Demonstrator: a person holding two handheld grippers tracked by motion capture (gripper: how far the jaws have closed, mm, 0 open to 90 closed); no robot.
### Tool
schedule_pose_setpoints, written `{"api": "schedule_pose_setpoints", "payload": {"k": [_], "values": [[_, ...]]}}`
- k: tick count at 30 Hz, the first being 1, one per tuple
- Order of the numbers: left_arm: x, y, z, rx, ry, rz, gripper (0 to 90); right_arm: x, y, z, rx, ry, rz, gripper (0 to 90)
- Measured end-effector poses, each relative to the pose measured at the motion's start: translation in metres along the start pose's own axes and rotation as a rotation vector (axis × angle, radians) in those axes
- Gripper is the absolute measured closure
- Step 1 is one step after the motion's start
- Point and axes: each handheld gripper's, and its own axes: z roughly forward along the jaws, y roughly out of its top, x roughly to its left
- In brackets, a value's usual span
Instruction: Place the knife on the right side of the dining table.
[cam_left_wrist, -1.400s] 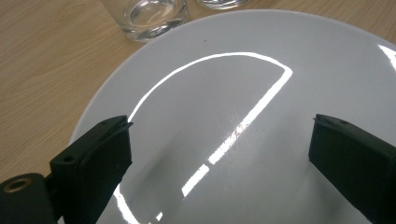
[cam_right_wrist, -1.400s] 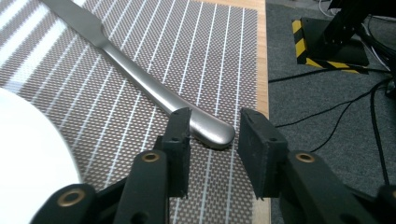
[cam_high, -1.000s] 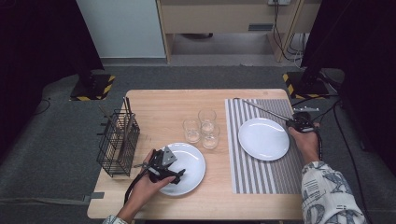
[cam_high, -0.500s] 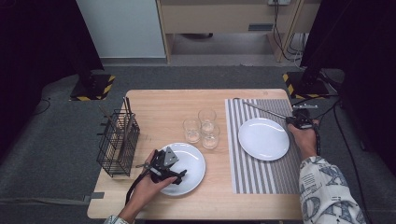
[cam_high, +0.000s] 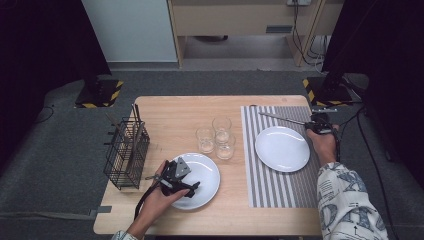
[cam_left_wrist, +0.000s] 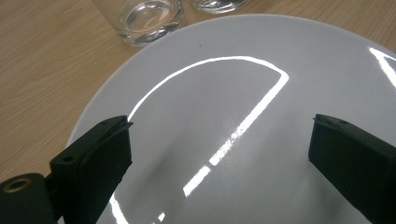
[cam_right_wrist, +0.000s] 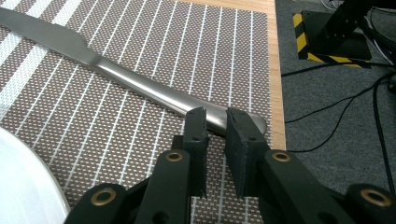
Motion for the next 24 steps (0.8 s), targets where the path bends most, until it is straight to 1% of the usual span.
{"api": "schedule_pose_setpoints", "payload": {"k": [5, 6, 8, 13, 17, 18, 22, 24], "values": [[0.000, 0.000, 0.000, 0.000, 0.000, 0.001, 4.9, 0.005, -0.001, -0.001, -0.002, 0.015, -0.009, 78.8], [0.000, 0.000, 0.000, 0.000, 0.001, 0.001, 4.9, 0.006, 0.000, 0.000, -0.002, 0.013, -0.013, 78.7], [0.000, 0.000, -0.001, -0.001, 0.003, 0.001, 5.0, 0.007, 0.001, 0.000, -0.002, 0.010, -0.005, 78.6], [0.000, 0.000, -0.002, -0.005, 0.010, -0.002, 5.0, 0.007, 0.006, 0.005, -0.001, 0.008, -0.011, 78.8], [0.001, 0.000, -0.002, -0.005, 0.011, -0.006, 5.1, 0.006, 0.010, 0.011, -0.007, 0.006, 0.009, 79.0], [0.001, 0.000, -0.001, -0.003, 0.011, -0.006, 5.0, 0.005, 0.012, 0.013, -0.006, 0.005, 0.004, 79.0], [0.001, -0.001, 0.000, 0.002, 0.009, -0.010, 5.0, 0.005, 0.015, 0.017, -0.008, 0.005, 0.018, 79.0], [0.001, -0.001, 0.000, 0.004, 0.009, -0.009, 5.0, 0.005, 0.016, 0.018, -0.011, 0.004, 0.016, 79.0]]}}
